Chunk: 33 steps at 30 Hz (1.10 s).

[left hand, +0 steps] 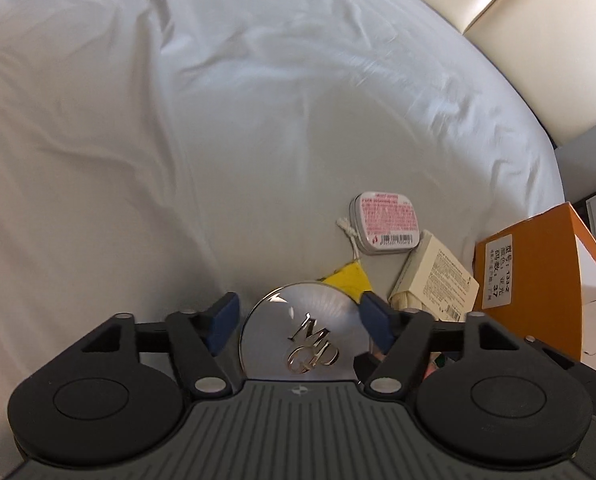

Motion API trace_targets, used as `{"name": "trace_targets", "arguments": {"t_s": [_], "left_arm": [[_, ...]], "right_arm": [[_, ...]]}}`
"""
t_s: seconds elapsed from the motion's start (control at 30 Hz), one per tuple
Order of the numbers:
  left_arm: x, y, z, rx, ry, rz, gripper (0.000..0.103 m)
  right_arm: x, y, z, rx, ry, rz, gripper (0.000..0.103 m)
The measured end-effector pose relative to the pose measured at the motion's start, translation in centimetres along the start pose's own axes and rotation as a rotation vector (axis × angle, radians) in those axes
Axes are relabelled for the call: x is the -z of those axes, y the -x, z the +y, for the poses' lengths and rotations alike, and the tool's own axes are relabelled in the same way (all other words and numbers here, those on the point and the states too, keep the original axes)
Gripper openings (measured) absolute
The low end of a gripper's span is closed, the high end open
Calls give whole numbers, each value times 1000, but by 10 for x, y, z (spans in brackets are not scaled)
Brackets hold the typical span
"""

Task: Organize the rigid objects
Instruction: 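Grasp the silver MG compact with the left tool while the right tool approaches the pink sponge case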

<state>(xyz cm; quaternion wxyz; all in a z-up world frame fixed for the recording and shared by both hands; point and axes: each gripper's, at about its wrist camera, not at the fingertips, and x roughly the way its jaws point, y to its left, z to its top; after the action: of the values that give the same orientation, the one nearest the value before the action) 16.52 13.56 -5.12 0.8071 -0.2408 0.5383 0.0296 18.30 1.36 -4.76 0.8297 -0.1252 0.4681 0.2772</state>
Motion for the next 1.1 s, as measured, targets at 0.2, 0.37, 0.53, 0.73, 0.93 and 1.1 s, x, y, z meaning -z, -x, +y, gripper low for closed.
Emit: {"name": "trace_targets", "arguments": {"t_s": [0.2, 0.37, 0.53, 0.73, 0.93, 1.1], "left_arm": [[-2, -22, 15, 52, 99, 110, 94], [0, -18, 6, 24, 44, 103, 89], [4, -5, 4, 15, 19, 94, 88], [5, 9, 5, 23, 30, 33, 88], [11, 23, -6, -9, -27, -38, 87], [20, 24, -23, -29, -153, -12, 66]], "right_arm": [[-6, -8, -4, -24, -37, 3, 53], [0, -6, 0, -36, -20, -2, 46], [5, 6, 5, -9, 32, -8, 42], [9, 16, -4, 0, -1, -1, 42], [9, 29, -18, -34, -7, 27, 55], [15, 31, -17, -61, 75, 37, 59]]}}
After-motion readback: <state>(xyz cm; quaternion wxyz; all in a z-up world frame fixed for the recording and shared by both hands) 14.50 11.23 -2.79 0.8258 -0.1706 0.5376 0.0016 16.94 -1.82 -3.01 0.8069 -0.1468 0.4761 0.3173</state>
